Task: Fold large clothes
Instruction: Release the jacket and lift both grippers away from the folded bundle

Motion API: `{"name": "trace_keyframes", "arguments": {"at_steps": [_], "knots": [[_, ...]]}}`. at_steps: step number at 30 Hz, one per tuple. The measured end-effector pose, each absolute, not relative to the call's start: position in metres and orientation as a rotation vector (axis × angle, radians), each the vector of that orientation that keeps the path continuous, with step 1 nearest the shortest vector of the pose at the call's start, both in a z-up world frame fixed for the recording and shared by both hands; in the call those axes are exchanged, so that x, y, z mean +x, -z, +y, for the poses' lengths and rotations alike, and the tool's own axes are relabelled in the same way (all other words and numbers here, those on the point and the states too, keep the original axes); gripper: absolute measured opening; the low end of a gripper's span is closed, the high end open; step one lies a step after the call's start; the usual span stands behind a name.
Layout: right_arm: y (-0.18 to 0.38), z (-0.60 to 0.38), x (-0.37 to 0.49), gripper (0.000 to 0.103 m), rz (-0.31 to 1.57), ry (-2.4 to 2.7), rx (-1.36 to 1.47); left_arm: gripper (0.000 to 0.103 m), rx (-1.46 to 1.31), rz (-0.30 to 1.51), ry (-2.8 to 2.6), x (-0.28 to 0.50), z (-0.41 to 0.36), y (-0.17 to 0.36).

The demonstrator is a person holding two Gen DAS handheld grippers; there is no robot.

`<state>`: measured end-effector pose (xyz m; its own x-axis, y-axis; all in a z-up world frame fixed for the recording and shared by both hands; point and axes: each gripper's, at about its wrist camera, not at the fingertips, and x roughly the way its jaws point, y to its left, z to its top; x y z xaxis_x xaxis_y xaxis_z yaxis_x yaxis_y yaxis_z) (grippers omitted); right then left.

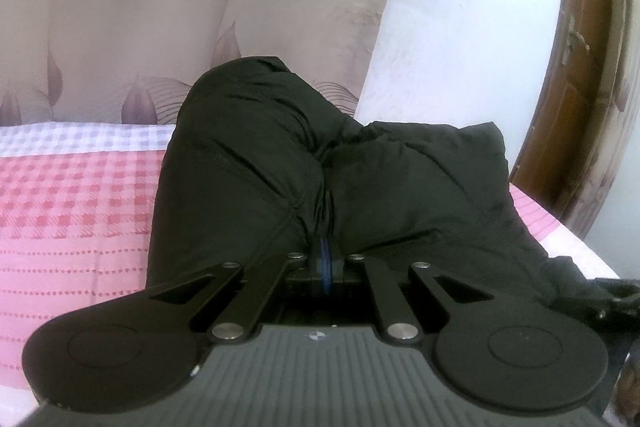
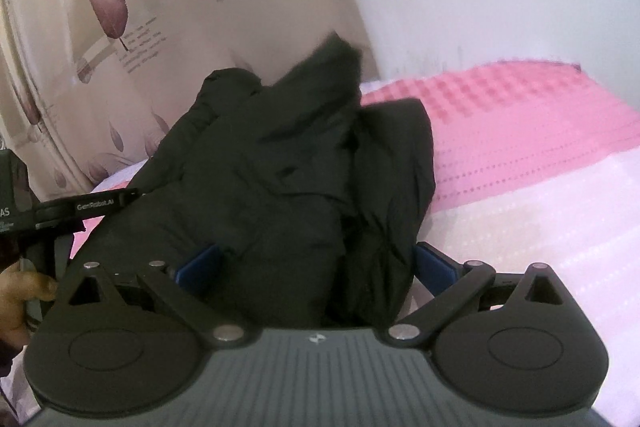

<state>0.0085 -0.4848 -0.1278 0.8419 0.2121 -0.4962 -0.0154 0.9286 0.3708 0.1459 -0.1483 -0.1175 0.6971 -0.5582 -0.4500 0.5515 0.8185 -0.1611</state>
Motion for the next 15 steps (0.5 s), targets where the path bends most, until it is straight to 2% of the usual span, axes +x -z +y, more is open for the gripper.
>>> {"name": "trace_keyframes", "arguments": {"at_steps": [7, 8, 10, 12, 15], "knots": [[0.079, -0.466, -0.012, 0.1, 0.34, -0.068, 0.174, 0.011, -0.006, 0.504, 0.62, 0.146, -0.148, 0.118], [0.073, -0.459, -0.009, 0.089, 0.338, -0.099, 0.131, 0.011, -0.006, 0.503, 0.621, 0.146, -0.148, 0.118], [0.072, -0.449, 0.002, 0.057, 0.373, -0.141, 0.081, 0.011, -0.006, 0.502, 0.624, 0.146, -0.148, 0.118], [0.08, -0.44, 0.013, 0.045, 0.436, -0.161, 0.037, 0.011, -0.005, 0.499, 0.625, 0.145, -0.147, 0.118], [0.105, -0.439, 0.018, 0.038, 0.507, -0.138, 0.028, 0.011, 0.0, 0.492, 0.634, 0.146, -0.146, 0.119]]}}
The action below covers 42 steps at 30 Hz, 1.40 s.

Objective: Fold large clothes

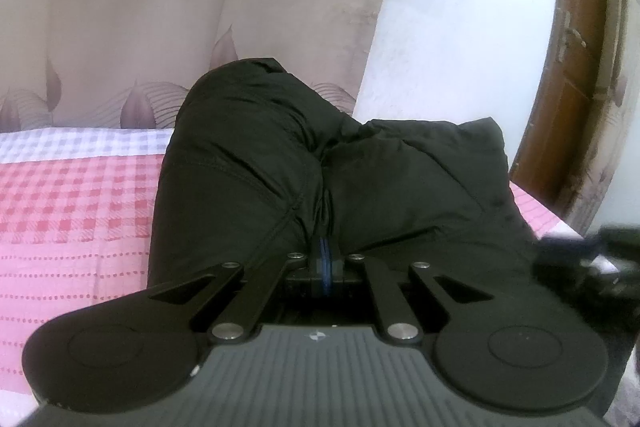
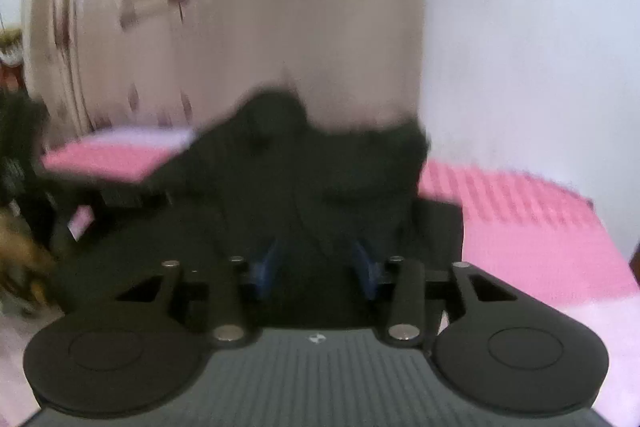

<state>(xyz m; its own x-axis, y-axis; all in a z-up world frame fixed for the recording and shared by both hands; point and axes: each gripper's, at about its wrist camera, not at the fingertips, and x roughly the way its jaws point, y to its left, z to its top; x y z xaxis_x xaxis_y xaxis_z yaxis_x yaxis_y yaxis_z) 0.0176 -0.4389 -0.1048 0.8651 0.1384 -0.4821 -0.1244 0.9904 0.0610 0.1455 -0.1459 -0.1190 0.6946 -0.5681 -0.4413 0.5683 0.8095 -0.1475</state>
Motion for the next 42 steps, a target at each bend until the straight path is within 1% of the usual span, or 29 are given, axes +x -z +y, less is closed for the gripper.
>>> {"name": "trace_keyframes", "arguments": {"at_steps": [3, 6, 9, 11, 13, 14, 15, 16, 17, 19, 20, 21, 23, 24, 25, 26, 27, 28, 29, 30, 31, 33, 35, 36, 37, 39, 40, 42], "knots": [[0.126, -0.448, 0.014, 0.037, 0.502, -0.123, 0.087, 0.011, 0.009, 0.483, 0.643, 0.145, -0.146, 0.119], [0.124, -0.447, 0.016, 0.038, 0.526, -0.128, 0.082, 0.011, 0.02, 0.475, 0.64, 0.142, -0.147, 0.119], [0.103, -0.461, 0.026, 0.041, 0.543, -0.169, 0.14, 0.011, 0.009, 0.479, 0.641, 0.143, -0.146, 0.119], [0.075, -0.472, 0.03, 0.04, 0.469, -0.173, 0.165, 0.011, 0.003, 0.483, 0.641, 0.143, -0.146, 0.118], [0.054, -0.479, 0.046, 0.046, 0.449, -0.188, 0.165, 0.011, 0.002, 0.483, 0.639, 0.142, -0.147, 0.118], [0.047, -0.48, 0.057, 0.056, 0.44, -0.183, 0.16, 0.011, -0.001, 0.484, 0.64, 0.142, -0.146, 0.118], [0.042, -0.481, 0.072, 0.076, 0.435, -0.158, 0.145, 0.011, -0.005, 0.485, 0.641, 0.143, -0.146, 0.118], [0.043, -0.481, 0.085, 0.085, 0.449, -0.146, 0.138, 0.011, -0.008, 0.486, 0.64, 0.143, -0.146, 0.117], [0.048, -0.482, 0.101, 0.09, 0.493, -0.141, 0.137, 0.011, -0.01, 0.486, 0.64, 0.143, -0.146, 0.117], [0.074, -0.482, 0.133, 0.09, 0.668, -0.156, 0.135, 0.011, -0.007, 0.484, 0.639, 0.142, -0.146, 0.117], [0.084, -0.483, 0.14, 0.09, 0.726, -0.179, 0.163, 0.011, -0.008, 0.483, 0.64, 0.142, -0.146, 0.116], [0.087, -0.488, 0.137, 0.09, 0.724, -0.186, 0.218, 0.011, -0.009, 0.485, 0.64, 0.141, -0.147, 0.116], [0.079, -0.503, 0.11, 0.09, 0.637, -0.177, 0.332, 0.011, -0.028, 0.49, 0.661, 0.142, -0.143, 0.114], [0.075, -0.514, 0.087, 0.09, 0.579, -0.172, 0.409, 0.013, -0.045, 0.495, 0.674, 0.143, -0.14, 0.113], [0.075, -0.521, 0.068, 0.09, 0.555, -0.17, 0.46, 0.016, -0.067, 0.502, 0.69, 0.142, -0.137, 0.11], [0.075, -0.527, 0.049, 0.09, 0.549, -0.165, 0.5, 0.031, -0.088, 0.503, 0.707, 0.14, -0.134, 0.106], [0.079, -0.533, 0.026, 0.094, 0.556, -0.162, 0.543, 0.058, -0.104, 0.49, 0.729, 0.134, -0.132, 0.102], [0.083, -0.537, 0.009, 0.098, 0.565, -0.162, 0.579, 0.073, -0.105, 0.466, 0.75, 0.128, -0.13, 0.098], [0.089, -0.541, -0.008, 0.103, 0.574, -0.167, 0.625, 0.098, -0.085, 0.427, 0.768, 0.118, -0.13, 0.094], [0.095, -0.544, -0.021, 0.103, 0.597, -0.171, 0.665, 0.102, -0.063, 0.389, 0.769, 0.109, -0.13, 0.092], [0.099, -0.544, -0.027, 0.103, 0.62, -0.169, 0.696, 0.102, -0.039, 0.347, 0.769, 0.1, -0.13, 0.09], [0.107, -0.542, -0.033, 0.103, 0.645, -0.185, 0.743, 0.102, -0.004, 0.323, 0.773, 0.088, -0.131, 0.087], [0.11, -0.535, -0.024, 0.102, 0.643, -0.205, 0.728, 0.102, -0.028, 0.329, 0.763, 0.084, -0.126, 0.087], [0.107, -0.527, -0.018, 0.089, 0.635, -0.223, 0.697, 0.102, -0.048, 0.341, 0.759, 0.083, -0.122, 0.087], [0.103, -0.516, -0.007, 0.062, 0.649, -0.258, 0.66, 0.102, -0.074, 0.358, 0.749, 0.085, -0.116, 0.086], [0.096, -0.49, 0.016, 0.052, 0.684, -0.268, 0.588, 0.102, -0.121, 0.378, 0.715, 0.091, -0.101, 0.084], [0.091, -0.482, 0.022, 0.049, 0.672, -0.294, 0.58, 0.102, -0.142, 0.381, 0.7, 0.093, -0.094, 0.082], [0.075, -0.468, 0.038, 0.038, 0.623, -0.348, 0.592, 0.102, -0.171, 0.363, 0.671, 0.094, -0.081, 0.076]]}}
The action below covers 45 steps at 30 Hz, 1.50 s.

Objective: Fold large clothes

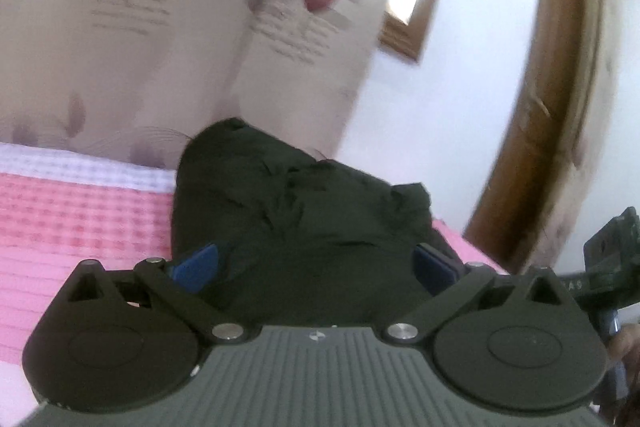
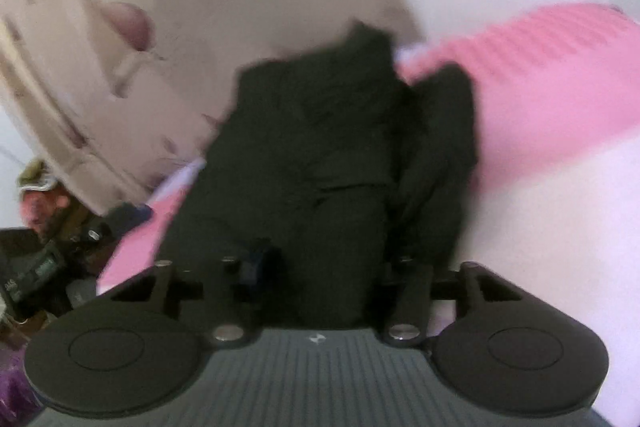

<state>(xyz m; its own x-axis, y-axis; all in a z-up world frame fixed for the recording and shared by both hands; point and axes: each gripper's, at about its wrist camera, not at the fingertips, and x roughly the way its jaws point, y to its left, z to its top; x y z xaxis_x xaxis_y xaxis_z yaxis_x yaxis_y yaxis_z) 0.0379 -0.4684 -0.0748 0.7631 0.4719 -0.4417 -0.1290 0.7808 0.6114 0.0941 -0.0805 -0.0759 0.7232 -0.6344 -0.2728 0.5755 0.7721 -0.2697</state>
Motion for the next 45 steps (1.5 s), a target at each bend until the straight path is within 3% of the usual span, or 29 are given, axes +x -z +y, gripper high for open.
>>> {"name": "trace_keyframes", "arguments": {"at_steps": [3, 8, 13, 17, 20, 22, 26, 29, 30, 36, 45], "knots": [[0.066, -0.467, 0.041, 0.029, 0.533, -0.421, 0.638, 0.103, -0.17, 0.357, 0.648, 0.097, -0.072, 0.069], [0.137, -0.497, 0.021, 0.028, 0.605, -0.371, 0.864, 0.103, -0.158, 0.384, 0.679, 0.095, -0.08, 0.075], [0.144, -0.51, 0.005, 0.03, 0.568, -0.363, 0.92, 0.102, -0.156, 0.344, 0.751, 0.081, -0.101, 0.078], [0.139, -0.506, 0.005, 0.04, 0.563, -0.374, 0.903, 0.1, -0.085, 0.333, 0.815, 0.07, -0.123, 0.084], [0.13, -0.515, -0.003, 0.063, 0.547, -0.346, 0.876, 0.098, -0.079, 0.374, 0.838, 0.066, -0.131, 0.097], [0.111, -0.519, -0.018, 0.069, 0.498, -0.272, 0.784, 0.099, -0.069, 0.374, 0.841, 0.064, -0.134, 0.103], [0.055, -0.503, -0.005, 0.065, 0.414, -0.271, 0.52, 0.1, -0.07, 0.38, 0.852, 0.062, -0.139, 0.11], [0.016, -0.46, 0.034, 0.046, 0.406, -0.335, 0.273, 0.101, -0.058, 0.377, 0.852, 0.06, -0.142, 0.113], [0.008, -0.443, 0.05, 0.045, 0.405, -0.362, 0.201, 0.102, -0.055, 0.378, 0.854, 0.059, -0.141, 0.113], [0.031, -0.387, 0.135, 0.037, 0.563, -0.304, -0.229, 0.102, -0.03, 0.384, 0.848, 0.058, -0.141, 0.117], [0.098, -0.456, 0.142, 0.036, 0.618, -0.265, 0.103, 0.103, 0.023, 0.406, 0.883, 0.059, -0.148, 0.13]]}}
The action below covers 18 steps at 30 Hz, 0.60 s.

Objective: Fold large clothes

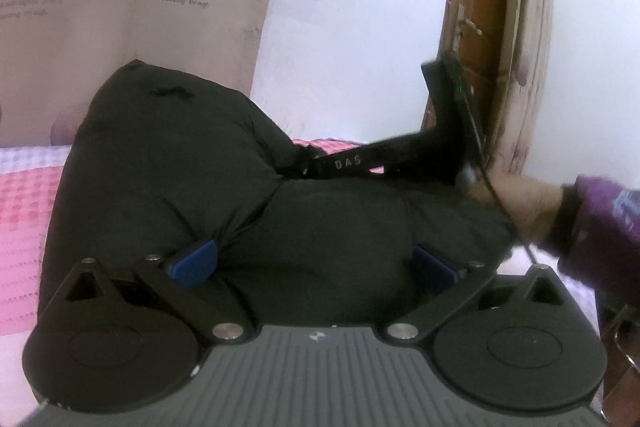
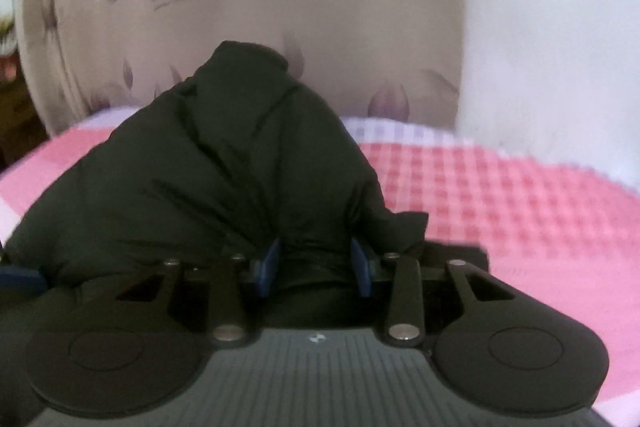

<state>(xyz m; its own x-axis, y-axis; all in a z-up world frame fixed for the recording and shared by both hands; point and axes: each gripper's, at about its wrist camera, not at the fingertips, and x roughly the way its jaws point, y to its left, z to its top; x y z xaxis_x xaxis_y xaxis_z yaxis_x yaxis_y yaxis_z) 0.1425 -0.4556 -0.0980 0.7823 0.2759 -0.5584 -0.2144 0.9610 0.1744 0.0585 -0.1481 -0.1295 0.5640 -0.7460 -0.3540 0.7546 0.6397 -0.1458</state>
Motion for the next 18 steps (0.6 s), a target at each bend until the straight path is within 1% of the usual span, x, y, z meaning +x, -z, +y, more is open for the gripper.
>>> {"name": "trace_keyframes", "arguments": {"at_steps": [3, 5, 6, 8, 11, 14, 16, 18], "knots": [[0.103, -0.462, 0.144, 0.036, 0.604, -0.273, 0.161, 0.103, 0.036, 0.4, 0.884, 0.057, -0.148, 0.132], [0.095, -0.469, 0.136, 0.037, 0.596, -0.267, 0.185, 0.103, 0.046, 0.388, 0.883, 0.055, -0.148, 0.132], [0.085, -0.47, 0.124, 0.038, 0.58, -0.249, 0.198, 0.103, 0.05, 0.386, 0.884, 0.056, -0.149, 0.131], [0.061, -0.471, 0.082, 0.041, 0.479, -0.223, 0.211, 0.103, 0.041, 0.376, 0.888, 0.056, -0.147, 0.129], [0.041, -0.45, 0.017, 0.041, 0.415, -0.244, 0.101, 0.103, 0.004, 0.372, 0.89, 0.055, -0.143, 0.129], [0.049, -0.422, -0.027, 0.04, 0.45, -0.221, -0.024, 0.103, -0.009, 0.369, 0.886, 0.055, -0.142, 0.129], [0.071, -0.408, -0.036, 0.039, 0.523, -0.175, -0.117, 0.103, -0.009, 0.363, 0.888, 0.054, -0.142, 0.129], [0.088, -0.412, -0.033, 0.039, 0.556, -0.155, -0.046, 0.103, -0.003, 0.365, 0.893, 0.054, -0.142, 0.128]]}}
